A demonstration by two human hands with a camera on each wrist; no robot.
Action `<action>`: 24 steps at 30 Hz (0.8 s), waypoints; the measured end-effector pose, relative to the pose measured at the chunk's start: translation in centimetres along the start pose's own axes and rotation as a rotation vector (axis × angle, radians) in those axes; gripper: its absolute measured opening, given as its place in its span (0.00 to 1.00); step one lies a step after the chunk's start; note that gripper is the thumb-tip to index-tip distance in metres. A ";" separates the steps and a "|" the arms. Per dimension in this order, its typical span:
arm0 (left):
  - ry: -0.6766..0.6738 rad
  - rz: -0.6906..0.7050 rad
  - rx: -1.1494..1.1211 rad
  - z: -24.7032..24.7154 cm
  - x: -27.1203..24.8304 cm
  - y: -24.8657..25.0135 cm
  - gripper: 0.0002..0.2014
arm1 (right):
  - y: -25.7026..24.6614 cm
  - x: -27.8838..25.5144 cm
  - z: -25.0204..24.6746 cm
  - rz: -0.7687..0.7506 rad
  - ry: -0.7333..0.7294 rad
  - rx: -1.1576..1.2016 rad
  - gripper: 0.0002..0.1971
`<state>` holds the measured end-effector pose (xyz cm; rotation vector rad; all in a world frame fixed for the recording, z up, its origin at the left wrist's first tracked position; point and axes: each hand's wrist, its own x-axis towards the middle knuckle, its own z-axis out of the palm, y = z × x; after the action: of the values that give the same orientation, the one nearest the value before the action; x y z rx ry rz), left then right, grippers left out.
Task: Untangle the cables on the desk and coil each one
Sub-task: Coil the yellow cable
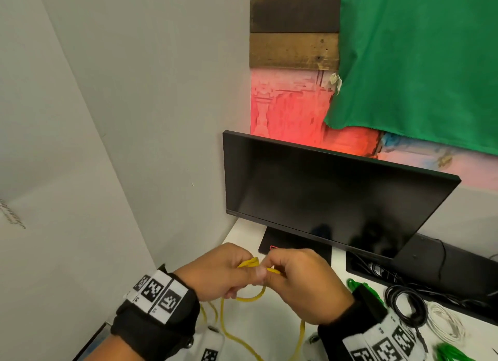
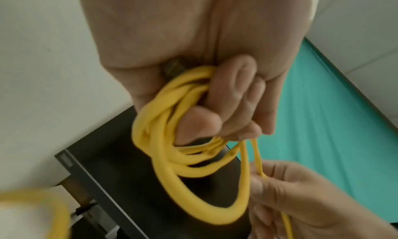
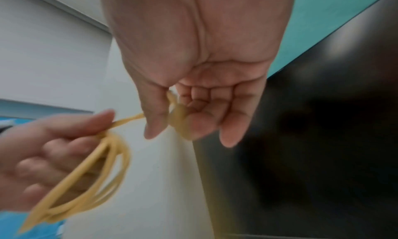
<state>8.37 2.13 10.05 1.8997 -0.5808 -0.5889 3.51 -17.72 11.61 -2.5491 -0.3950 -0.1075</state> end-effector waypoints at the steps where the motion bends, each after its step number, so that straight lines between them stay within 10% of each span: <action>1: 0.017 -0.026 0.006 -0.2 -0.1 -0.1 0.22 | 0.7 0.0 -0.2 0.062 0.022 -0.007 0.15; 8: 0.307 -0.052 -0.511 -1.3 -0.8 -0.4 0.21 | 6.7 -0.8 -0.8 0.323 -0.099 0.633 0.07; 14: 0.311 -0.072 -0.817 -1.3 -0.6 -0.3 0.21 | 8.3 -1.6 3.1 0.426 0.286 1.085 0.10; 24: 0.262 -0.004 -1.298 -0.8 -0.1 0.5 0.19 | 6.6 -1.9 7.3 0.118 0.620 0.337 0.10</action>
<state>8.80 2.56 10.83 0.7134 0.0428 -0.5022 3.60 -19.61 1.73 -2.0651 -0.0142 -0.7011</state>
